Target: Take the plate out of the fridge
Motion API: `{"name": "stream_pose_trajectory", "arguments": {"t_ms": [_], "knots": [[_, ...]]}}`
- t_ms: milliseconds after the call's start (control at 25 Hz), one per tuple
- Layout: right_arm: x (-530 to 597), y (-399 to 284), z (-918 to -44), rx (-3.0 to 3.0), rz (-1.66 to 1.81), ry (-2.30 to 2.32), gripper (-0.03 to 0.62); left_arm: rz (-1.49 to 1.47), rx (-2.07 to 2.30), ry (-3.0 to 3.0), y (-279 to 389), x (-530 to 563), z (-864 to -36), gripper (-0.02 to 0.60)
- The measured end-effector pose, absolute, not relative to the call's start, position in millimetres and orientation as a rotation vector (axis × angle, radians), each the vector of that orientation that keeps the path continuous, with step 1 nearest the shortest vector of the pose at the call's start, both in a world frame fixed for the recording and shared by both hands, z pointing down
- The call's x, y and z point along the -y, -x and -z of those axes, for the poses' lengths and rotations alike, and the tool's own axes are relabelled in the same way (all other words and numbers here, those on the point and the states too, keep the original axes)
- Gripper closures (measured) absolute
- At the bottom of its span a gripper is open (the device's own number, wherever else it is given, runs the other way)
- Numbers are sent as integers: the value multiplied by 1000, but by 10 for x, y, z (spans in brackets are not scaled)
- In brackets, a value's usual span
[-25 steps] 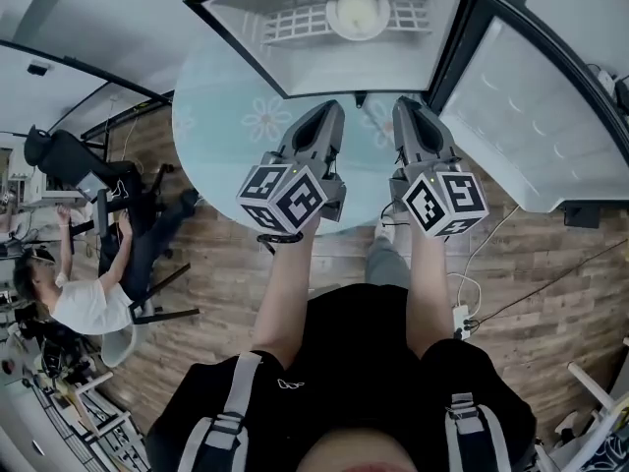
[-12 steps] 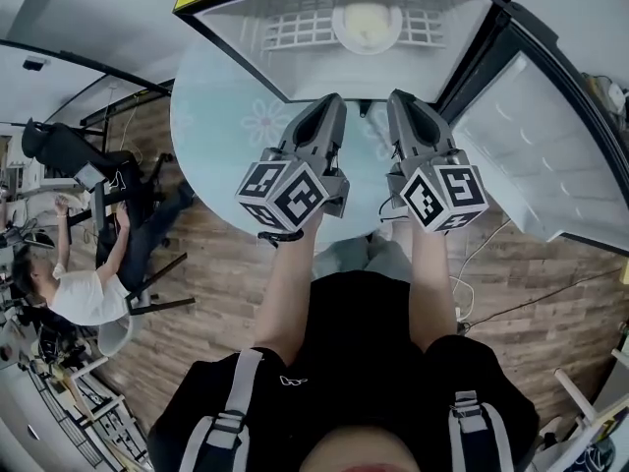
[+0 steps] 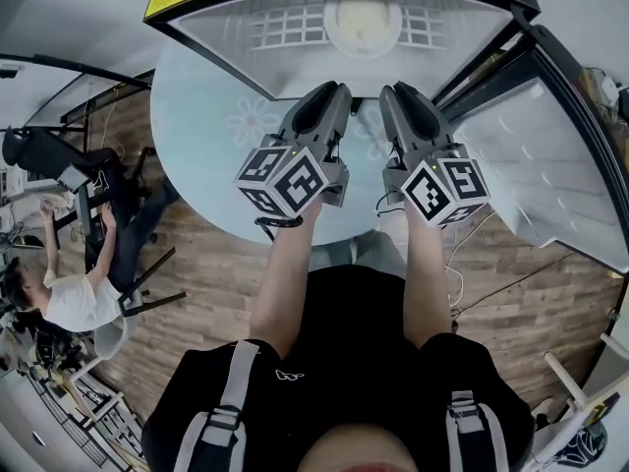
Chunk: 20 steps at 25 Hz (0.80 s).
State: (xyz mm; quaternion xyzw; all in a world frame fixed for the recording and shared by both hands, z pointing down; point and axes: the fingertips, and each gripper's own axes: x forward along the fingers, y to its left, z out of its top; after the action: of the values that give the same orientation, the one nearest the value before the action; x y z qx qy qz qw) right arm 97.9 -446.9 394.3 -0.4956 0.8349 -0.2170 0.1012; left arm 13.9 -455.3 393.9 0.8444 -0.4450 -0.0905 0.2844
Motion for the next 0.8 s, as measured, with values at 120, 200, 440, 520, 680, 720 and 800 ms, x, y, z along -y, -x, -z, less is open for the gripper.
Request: {"name": "stream_pose_trajectory", "arguments": {"t_ms": [120, 200, 440, 520, 680, 720, 800], "knots": [[4552, -983, -3943, -2446, 657, 1456, 491, 264, 1204, -2234, -110, 4660, -3965, 497], [4598, -994, -3950, -2422, 682, 1438, 477, 292, 1204, -2206, -103, 4722, -3992, 497], [4717, -983, -4000, -2374, 750, 1406, 448, 329, 1180, -2162, -97, 4862, -4006, 405], [4759, -978, -3994, -2363, 760, 1403, 448, 324, 1186, -2157, -97, 4916, -4004, 405], [4863, -978, -4016, -2346, 777, 1416, 448, 303, 1170, -2145, -123, 5022, -4033, 405], [4888, -970, -4022, -2341, 786, 1408, 448, 305, 1167, -2143, -120, 5049, -4032, 405], [4938, -957, -4019, -2321, 809, 1384, 448, 310, 1162, -2139, -118, 5103, -4028, 405]]}}
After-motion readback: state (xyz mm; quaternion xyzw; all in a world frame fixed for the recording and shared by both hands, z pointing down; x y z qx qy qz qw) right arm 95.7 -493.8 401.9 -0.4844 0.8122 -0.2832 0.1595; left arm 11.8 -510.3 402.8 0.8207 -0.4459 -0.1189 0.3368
